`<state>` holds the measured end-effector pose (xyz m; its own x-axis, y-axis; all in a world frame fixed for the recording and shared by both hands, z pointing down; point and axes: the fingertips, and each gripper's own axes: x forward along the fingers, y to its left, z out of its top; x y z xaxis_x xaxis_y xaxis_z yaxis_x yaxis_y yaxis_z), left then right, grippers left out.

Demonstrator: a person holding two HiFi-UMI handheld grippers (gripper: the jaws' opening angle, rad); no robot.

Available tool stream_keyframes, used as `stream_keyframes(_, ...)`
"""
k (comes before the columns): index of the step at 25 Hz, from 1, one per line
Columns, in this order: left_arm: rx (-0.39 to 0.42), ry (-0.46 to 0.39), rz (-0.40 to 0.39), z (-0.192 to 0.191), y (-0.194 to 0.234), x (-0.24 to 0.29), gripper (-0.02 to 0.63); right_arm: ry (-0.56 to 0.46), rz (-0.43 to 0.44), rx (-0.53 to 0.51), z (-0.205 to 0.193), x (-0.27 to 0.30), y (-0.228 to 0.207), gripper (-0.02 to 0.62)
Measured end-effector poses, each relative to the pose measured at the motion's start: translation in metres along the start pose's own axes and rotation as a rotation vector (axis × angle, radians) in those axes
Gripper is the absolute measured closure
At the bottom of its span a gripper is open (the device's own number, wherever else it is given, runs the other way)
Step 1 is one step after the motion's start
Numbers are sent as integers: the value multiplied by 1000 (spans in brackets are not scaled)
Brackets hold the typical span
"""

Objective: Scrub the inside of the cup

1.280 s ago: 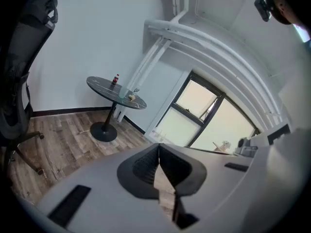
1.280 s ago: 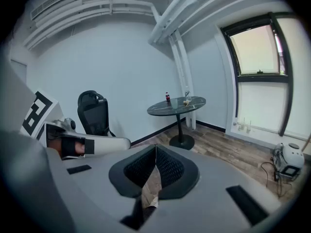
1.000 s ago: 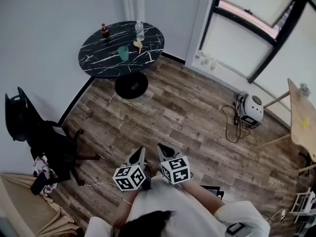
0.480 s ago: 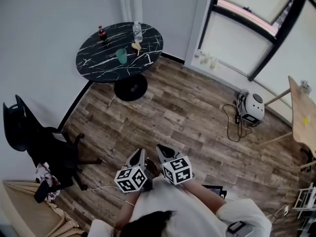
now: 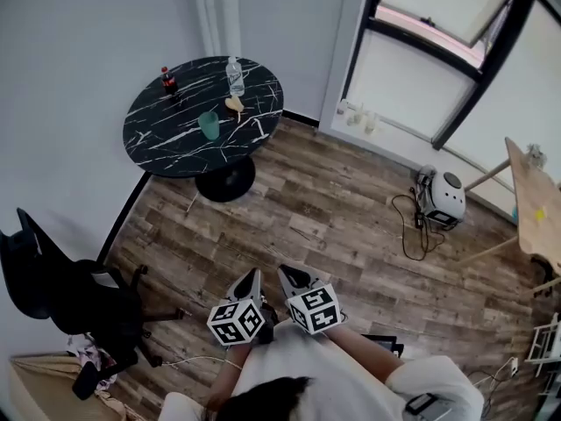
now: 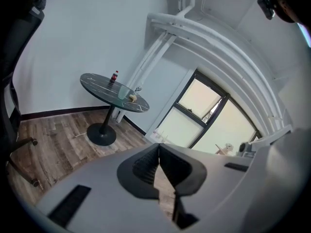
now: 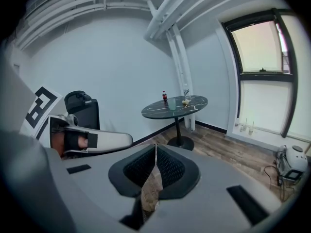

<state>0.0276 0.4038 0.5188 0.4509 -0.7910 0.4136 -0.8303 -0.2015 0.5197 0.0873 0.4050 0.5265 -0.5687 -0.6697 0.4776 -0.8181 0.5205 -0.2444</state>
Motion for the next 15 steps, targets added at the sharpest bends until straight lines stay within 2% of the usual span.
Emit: stream_keyframes(15, 42, 48, -96, 77, 63, 62, 597, -9, -92, 62, 53, 96, -11, 558)
